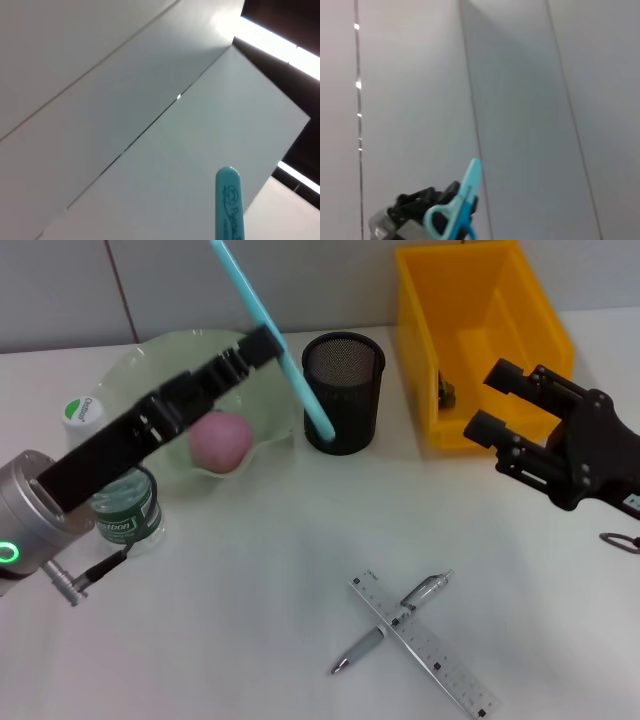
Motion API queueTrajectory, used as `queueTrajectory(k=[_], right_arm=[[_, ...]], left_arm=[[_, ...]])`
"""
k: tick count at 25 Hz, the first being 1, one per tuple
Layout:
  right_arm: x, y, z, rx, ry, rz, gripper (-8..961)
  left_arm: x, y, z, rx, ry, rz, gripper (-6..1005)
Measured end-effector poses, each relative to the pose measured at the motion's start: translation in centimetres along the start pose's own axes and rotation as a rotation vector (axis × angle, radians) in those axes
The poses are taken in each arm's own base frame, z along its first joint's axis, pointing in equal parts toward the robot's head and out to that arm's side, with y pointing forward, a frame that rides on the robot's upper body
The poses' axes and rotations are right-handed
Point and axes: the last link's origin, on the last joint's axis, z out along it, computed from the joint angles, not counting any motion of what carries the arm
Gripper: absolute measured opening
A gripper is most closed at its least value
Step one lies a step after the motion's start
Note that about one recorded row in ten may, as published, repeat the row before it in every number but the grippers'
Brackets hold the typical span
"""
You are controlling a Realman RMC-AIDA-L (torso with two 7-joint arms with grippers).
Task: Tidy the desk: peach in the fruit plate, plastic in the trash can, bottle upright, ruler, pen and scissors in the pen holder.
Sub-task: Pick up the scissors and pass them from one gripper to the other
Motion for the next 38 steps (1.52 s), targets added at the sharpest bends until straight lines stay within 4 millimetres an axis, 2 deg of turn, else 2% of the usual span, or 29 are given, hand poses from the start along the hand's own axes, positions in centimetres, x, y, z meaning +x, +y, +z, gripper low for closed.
queueTrajectory(k=[9,13,23,38], right_arm=[[1.0,1.3,1.6,-0.010,-0.079,-0.102,657],[1.6,1.6,2.7,0.008,-0.110,-0.176,657],[2.4,2.0,5.6,0.062,-0.150,-0.306,655],[3.1,2.4,9.7,0.080,-0.153,-0.449,652]], left_arm=[[-0.3,-0.5,0.8,0.037,0.128,0.009,224],[-0.4,-0.9,2.2,0.061,0.174,0.002,224],[-0.8,-1.9,2.2,0.166,0.298,-0.092,224],[-1.4,-1.8,3.2,0.174,0.292,-0.127,225]])
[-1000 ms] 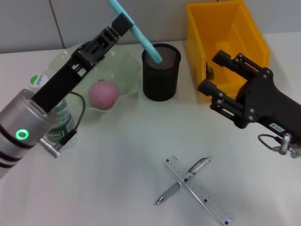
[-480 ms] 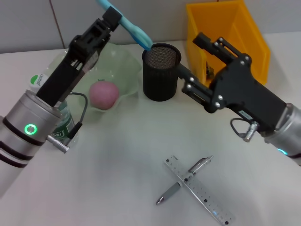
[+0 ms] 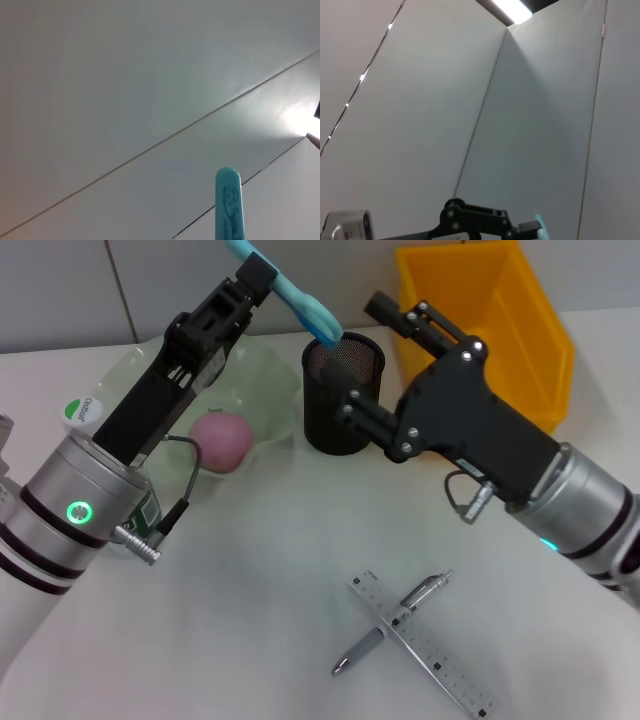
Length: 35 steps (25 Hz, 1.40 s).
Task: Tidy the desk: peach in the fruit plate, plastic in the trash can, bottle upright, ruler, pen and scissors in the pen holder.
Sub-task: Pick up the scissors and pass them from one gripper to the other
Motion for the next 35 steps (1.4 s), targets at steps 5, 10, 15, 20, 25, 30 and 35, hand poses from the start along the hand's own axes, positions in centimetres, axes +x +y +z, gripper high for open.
queueTrajectory(k=[5,10,15,20,25,30,35], right_arm=[[0.2,0.4,0.7,0.022,0.003,-0.049,651],[0.2,0.5,1.2,0.035,0.000,-0.076,651],[0.3,0.5,1.5,0.036,0.007,-0.075,650],[0.4,0.5,1.7,0.033,0.015,-0.075,649],[0.6,0.5,1.8,0.029,0.022,-0.076,639],[0.6,0.4,2.0,0.026,0.024,-0.077,580],[0.6,0.5,2.1,0.024,0.020,-0.074,394]], left_arm=[[-0.1,0.0,0.0,0.003,-0.002,-0.002,225],[-0.2,0.0,0.0,0.007,-0.004,-0.006,225],[-0.5,0.0,-0.1,0.010,-0.011,-0.008,225],[-0.5,-0.1,-0.1,0.011,-0.013,-0.009,225],[-0.6,0.0,-0.1,0.009,-0.013,-0.010,225],[-0.5,0.0,-0.1,0.008,-0.012,-0.011,224],[-0.5,0.0,-0.1,0.010,-0.010,-0.011,223]])
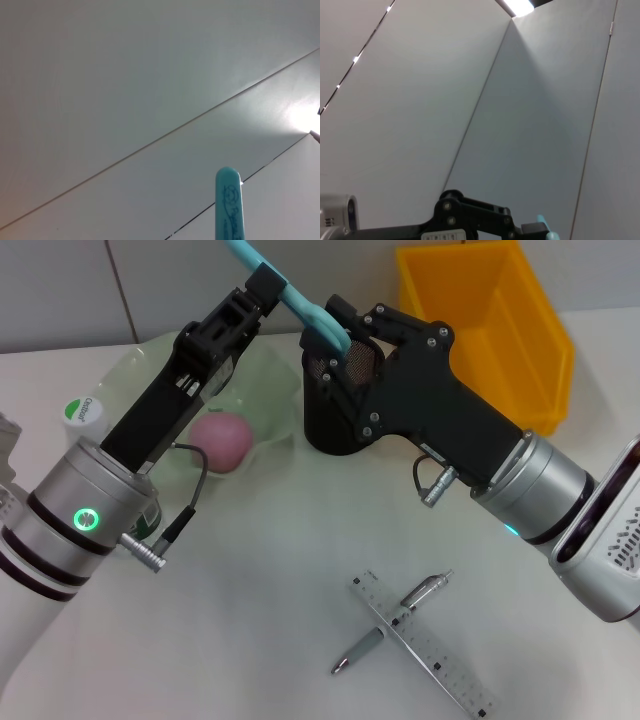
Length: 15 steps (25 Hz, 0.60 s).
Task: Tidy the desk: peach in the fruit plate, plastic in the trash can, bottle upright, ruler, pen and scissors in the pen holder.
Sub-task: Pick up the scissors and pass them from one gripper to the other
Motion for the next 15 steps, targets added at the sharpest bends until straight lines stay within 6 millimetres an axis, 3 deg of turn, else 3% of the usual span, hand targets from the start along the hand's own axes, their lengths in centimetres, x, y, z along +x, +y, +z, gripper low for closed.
queueTrajectory(k=[5,15], right_arm=[[-0.03,0.07,0.10,0.004,-0.002,0.007,267],[0.10,-0.01,0.26,0.005,0.006,0.007,120]], left_arm=[[0.04,-0.08,-0.07,0.004,0.002,0.000,225],[0.08,-0.10,-0.14,0.007,0.007,-0.001,237]])
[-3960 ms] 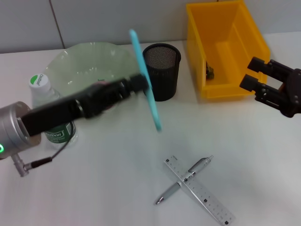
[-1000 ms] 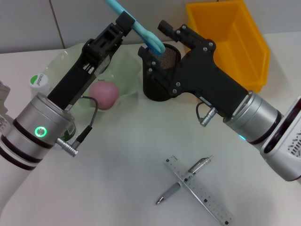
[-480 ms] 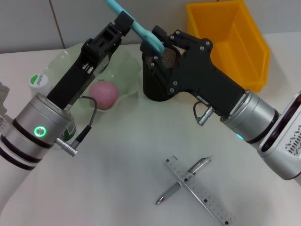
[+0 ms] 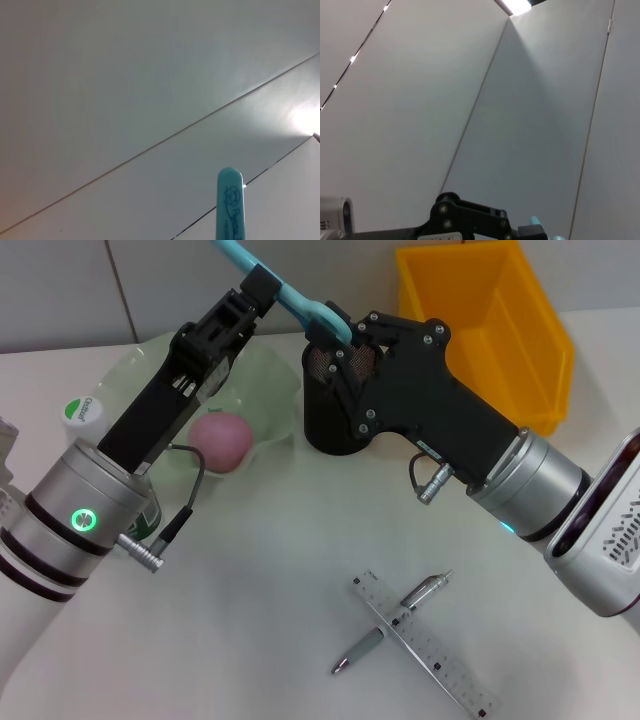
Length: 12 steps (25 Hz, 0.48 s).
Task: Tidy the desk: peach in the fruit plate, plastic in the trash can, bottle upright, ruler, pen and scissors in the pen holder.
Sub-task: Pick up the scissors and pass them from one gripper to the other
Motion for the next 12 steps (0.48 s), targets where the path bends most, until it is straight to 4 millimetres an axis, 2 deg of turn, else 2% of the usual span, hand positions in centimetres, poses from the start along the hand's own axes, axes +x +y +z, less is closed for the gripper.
queueTrajectory(k=[3,12], right_arm=[[0.01,-0.01,0.01,0.001,0.001,0.002,66],[0.03,-0.06,-0.04,0.009,0.003,0.001,69]], left_arm=[[0.00,0.02,0.00,-0.001,0.000,0.000,241],[-0.11,0.83,-0.02,-0.057,-0.003,0.071,251]])
